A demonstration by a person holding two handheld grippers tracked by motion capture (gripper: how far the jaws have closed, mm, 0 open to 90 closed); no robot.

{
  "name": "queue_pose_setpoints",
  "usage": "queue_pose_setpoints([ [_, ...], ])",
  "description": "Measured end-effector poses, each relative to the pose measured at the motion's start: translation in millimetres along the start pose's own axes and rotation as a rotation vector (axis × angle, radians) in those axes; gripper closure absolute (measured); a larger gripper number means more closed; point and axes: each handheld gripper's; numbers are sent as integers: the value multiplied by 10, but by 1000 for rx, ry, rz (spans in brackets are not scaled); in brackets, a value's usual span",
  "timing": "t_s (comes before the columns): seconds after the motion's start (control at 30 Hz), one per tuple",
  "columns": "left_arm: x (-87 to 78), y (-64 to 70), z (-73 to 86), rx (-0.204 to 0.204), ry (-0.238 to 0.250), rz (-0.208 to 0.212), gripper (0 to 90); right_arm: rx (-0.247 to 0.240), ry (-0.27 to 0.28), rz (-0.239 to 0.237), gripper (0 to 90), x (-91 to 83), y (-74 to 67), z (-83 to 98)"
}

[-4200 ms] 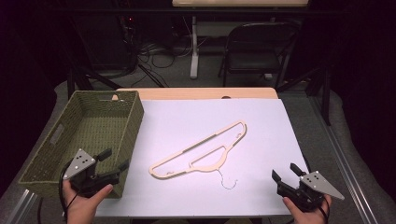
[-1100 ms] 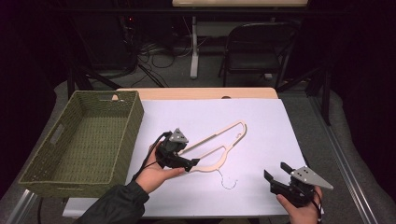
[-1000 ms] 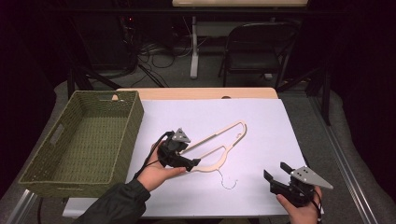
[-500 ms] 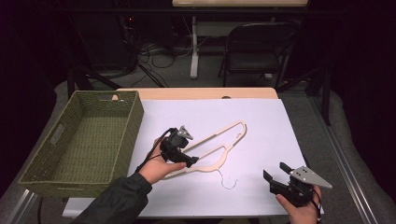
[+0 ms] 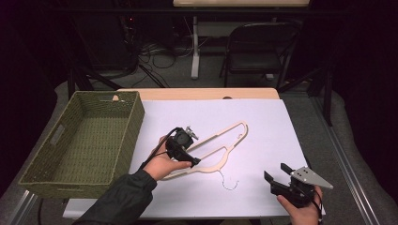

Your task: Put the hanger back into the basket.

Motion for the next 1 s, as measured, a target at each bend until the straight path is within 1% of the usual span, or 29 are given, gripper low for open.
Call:
queue_pose_setpoints([
  [0.03,6,-1,-7,9,-1,-2,288,-1,-5,0,291,-1,0,-1],
  [0.07,12,-4,-15,21,-11,-2,288,-1,-5,0,291,-1,0,-1],
  [0.17,36,-6,-36,43,-45,12,329,1,-1,2,291,4,4,1],
  [0.2,45,-4,-41,56,-56,7,336,1,-1,2,290,4,4,1],
  [0.27,66,4,-53,66,-78,9,345,1,-5,1,291,1,4,-1],
  [0.4,100,19,-75,100,-121,0,361,2,-10,-2,290,3,-1,0],
  [0.47,112,29,-85,118,-135,-5,361,1,-9,-1,291,6,-1,1],
  [0.5,117,38,-90,121,-139,-12,361,1,-9,-1,291,6,-1,1],
  [0.53,127,46,-103,135,-152,-12,363,2,-9,-3,291,7,-2,1],
  [0.63,138,53,-114,145,-163,-11,369,3,-7,-6,290,12,-4,2],
  [0.7,147,56,-125,142,-165,1,371,2,-12,-6,291,9,-4,1],
  [0.77,158,62,-137,150,-173,17,390,0,-12,-8,291,11,-5,2],
  [0.8,168,69,-139,154,-172,15,390,-1,-11,-7,291,13,-5,3],
  [0.83,170,70,-147,162,-184,13,389,-1,-13,-8,291,14,-6,3],
  [0.9,183,69,-151,162,-191,12,390,-1,-14,-9,291,16,-7,3],
  [0.93,186,67,-153,165,-191,9,397,-2,-15,-9,291,17,-8,3],
  [0.97,189,62,-156,164,-196,13,440,0,-15,-10,291,18,-9,4],
  [1.0,196,59,-154,162,-197,18,440,0,-15,-10,291,18,-9,4],
])
Point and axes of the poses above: each handheld gripper's, and its own axes: x roughly forward along the jaws, z roughly out of its underside, y roughly to its right, and after that the axes turned 12 degrees about x, right-handed
